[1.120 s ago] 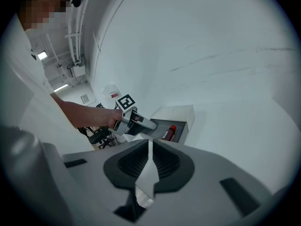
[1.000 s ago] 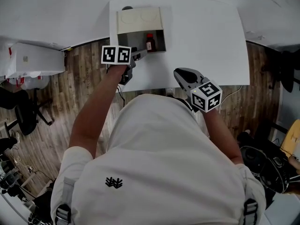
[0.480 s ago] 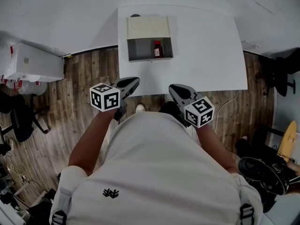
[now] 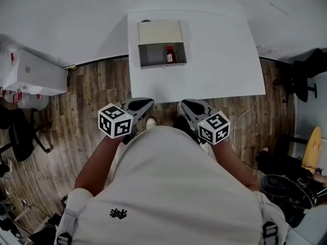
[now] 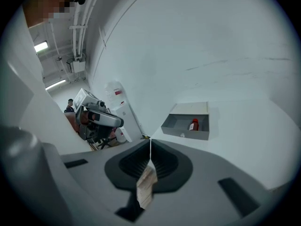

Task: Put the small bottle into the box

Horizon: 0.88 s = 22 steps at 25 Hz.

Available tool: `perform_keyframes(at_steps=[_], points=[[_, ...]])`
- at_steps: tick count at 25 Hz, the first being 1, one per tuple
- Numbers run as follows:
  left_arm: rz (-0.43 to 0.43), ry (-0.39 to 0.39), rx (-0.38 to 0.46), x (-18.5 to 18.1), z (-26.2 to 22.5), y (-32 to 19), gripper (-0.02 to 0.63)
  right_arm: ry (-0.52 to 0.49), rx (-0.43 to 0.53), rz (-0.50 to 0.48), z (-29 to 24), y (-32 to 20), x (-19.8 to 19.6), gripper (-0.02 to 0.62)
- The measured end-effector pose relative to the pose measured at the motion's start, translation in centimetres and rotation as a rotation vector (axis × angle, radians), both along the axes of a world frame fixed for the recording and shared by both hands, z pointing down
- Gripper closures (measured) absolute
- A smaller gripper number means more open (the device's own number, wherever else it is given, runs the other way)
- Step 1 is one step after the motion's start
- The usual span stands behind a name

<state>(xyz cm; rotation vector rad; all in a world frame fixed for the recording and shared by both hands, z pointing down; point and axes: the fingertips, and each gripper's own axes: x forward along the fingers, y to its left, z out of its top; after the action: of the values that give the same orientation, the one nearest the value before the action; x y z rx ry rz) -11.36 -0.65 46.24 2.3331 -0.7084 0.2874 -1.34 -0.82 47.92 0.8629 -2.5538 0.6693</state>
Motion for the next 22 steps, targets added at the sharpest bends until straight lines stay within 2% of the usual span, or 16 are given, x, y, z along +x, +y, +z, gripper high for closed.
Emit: perform_keyframes(at_steps=[8, 22], points=[[0.023, 0.001, 0.034, 0.1, -1.2, 1.3, 0.600, 0.003, 0.006, 0.034, -0.4, 1.7, -0.2, 0.586], [0.011, -0.007, 0.012, -0.4, -0.4, 1.5, 0.600, 0.013, 0.017, 0.016, -0.7, 1.8, -0.7, 0.589]])
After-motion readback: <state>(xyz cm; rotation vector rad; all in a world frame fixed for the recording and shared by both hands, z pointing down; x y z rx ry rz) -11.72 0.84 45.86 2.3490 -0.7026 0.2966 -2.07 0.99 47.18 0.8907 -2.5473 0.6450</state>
